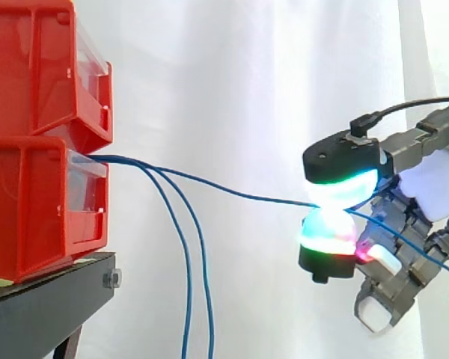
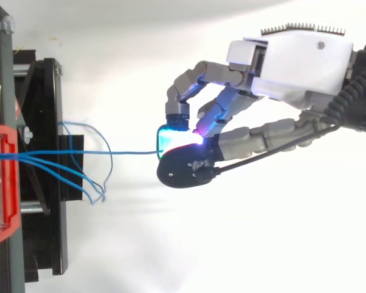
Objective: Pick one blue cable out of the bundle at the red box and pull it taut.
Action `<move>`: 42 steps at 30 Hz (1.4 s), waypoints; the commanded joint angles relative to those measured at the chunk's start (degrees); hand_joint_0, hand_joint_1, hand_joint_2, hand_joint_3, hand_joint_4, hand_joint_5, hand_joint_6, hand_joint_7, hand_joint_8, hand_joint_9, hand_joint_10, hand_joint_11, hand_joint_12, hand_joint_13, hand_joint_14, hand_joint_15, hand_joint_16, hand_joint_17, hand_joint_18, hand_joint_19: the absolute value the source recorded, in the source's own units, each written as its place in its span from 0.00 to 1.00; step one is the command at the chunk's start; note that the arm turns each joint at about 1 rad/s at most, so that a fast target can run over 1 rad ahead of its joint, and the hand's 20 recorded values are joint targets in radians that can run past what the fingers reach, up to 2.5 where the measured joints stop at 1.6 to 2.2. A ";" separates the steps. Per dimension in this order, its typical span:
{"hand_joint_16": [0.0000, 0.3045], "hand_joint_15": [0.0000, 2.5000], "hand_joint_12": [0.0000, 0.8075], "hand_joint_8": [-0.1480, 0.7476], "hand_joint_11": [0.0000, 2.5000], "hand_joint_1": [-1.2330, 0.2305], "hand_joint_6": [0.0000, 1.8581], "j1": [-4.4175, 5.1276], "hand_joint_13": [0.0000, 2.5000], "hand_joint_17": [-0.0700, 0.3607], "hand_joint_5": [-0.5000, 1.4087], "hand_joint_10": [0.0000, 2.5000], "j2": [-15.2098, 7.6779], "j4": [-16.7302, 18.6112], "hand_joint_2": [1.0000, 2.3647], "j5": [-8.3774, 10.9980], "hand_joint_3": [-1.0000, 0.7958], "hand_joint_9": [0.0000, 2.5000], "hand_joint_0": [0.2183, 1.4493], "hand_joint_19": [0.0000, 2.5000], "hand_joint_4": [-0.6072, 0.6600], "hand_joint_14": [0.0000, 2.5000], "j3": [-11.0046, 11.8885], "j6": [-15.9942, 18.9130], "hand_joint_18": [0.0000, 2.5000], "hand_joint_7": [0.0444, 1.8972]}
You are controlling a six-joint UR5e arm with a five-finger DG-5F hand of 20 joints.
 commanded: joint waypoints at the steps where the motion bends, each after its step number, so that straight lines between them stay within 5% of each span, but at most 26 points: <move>1: 0.18 0.15 0.51 0.56 0.34 0.32 0.50 -0.06 0.27 0.45 0.19 0.00 0.26 -0.64 0.01 -0.03 0.60 0.40 0.33 0.05 0.42 0.00 -0.09 0.25 0.22 0.60; 5: 0.18 0.15 0.51 0.56 0.34 0.32 0.50 0.03 0.27 0.45 0.19 0.00 0.35 0.24 0.01 -0.03 0.60 0.40 0.33 0.05 0.42 0.00 -0.27 0.16 0.22 0.60; 10: 0.18 0.15 0.51 0.56 0.35 0.32 0.50 0.12 0.28 0.45 0.19 0.00 0.26 4.19 0.01 -0.03 0.59 0.41 0.33 0.05 0.42 0.00 -3.61 0.34 0.23 0.60; 12: 0.18 0.15 0.51 0.56 0.35 0.32 0.50 0.21 0.28 0.45 0.19 0.00 0.26 9.73 0.01 -0.03 0.59 0.41 0.33 0.05 0.42 0.00 -5.90 0.86 0.23 0.59; 17: 0.18 0.15 0.51 0.56 0.35 0.32 0.50 0.21 0.28 0.45 0.19 0.00 0.26 16.59 0.01 -0.03 0.59 0.41 0.33 0.05 0.43 0.00 -9.41 0.95 0.22 0.59; 23: 0.18 0.15 0.51 0.56 0.35 0.32 0.50 0.47 0.28 0.45 0.19 0.00 0.26 33.29 0.01 -0.03 0.59 0.41 0.33 0.05 0.43 0.00 -16.88 0.78 0.22 0.59; 27: 0.18 0.15 0.51 0.56 0.35 0.32 0.50 0.64 0.27 0.45 0.19 0.00 0.26 38.82 0.01 0.06 0.59 0.41 0.33 0.05 0.43 0.00 -18.64 0.42 0.22 0.59; 42: 0.18 0.15 0.51 0.56 0.35 0.32 0.50 0.73 0.27 0.45 0.19 0.01 0.26 39.09 0.01 0.14 0.59 0.41 0.33 0.05 0.43 0.00 -18.64 -1.33 0.22 0.59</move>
